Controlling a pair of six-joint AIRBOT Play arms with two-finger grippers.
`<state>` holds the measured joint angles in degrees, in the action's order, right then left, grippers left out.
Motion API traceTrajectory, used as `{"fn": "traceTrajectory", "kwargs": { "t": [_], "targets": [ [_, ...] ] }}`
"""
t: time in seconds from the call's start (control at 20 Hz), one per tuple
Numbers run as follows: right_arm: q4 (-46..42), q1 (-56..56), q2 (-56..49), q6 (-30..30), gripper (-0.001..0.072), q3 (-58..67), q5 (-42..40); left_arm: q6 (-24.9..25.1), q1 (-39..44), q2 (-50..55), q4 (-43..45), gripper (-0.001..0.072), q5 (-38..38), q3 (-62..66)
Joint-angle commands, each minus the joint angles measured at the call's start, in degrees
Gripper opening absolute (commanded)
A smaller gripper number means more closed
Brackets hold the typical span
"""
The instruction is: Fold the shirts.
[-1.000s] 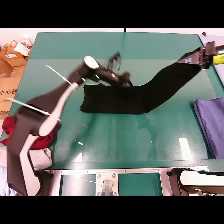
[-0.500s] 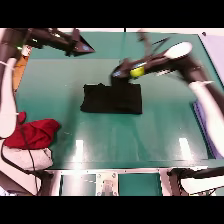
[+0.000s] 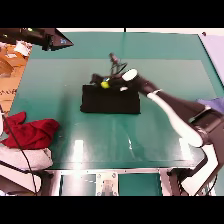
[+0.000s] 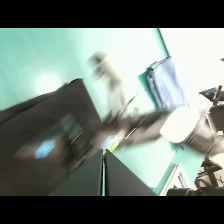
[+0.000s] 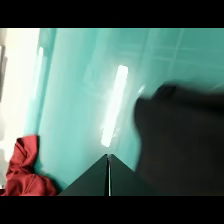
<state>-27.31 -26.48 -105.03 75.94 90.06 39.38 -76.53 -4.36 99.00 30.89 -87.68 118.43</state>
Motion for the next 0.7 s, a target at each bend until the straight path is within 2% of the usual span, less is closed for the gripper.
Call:
{"fn": "traceTrajectory", "kwargs": {
  "t": [0.0, 0.1, 0.15, 0.2, 0.25, 0.45, 0.65],
  "targets": [
    [-8.59, 12.55, 4.92, 0.83, 0.0023, 0.0, 16.96, 0.55, -0.39, -0.11, 1.44, 0.002, -0.24, -0.72],
    [-14.84, 20.72, 8.46, 1.7, 0.0024, -3.32, 21.88, 0.5, -0.37, -0.11, 3.69, 0.0021, -0.26, -0.72],
    [-15.85, 24.22, 9.49, 1.68, 0.0113, -5.75, 23.71, 0.46, -0.37, -0.09, 4.57, 0.002, -0.11, -0.72],
    [-15.82, 27.3, 9.7, 1.64, 0.0443, -8.5, 25.35, 0.33, -0.37, -0.09, 5.51, 0.002, 0.17, -0.72],
    [-15.98, 29.24, 9.62, 1.42, 0.06, -11.41, 25.9, 0.28, -0.37, -0.09, 6.6, 0.002, 0.22, -0.72],
    [-16.11, 30.34, 7.82, -1.66, 0.06, -20.22, 23.26, -2.73, -0.37, -0.09, 18.38, 0.0019, 1.77, -0.72],
    [-13.75, 25.57, 3.93, -2.93, 0.06, -21.05, 23.02, -4.48, -0.37, -0.09, 30.05, 0.0019, 2.82, -0.72]
  ]
}}
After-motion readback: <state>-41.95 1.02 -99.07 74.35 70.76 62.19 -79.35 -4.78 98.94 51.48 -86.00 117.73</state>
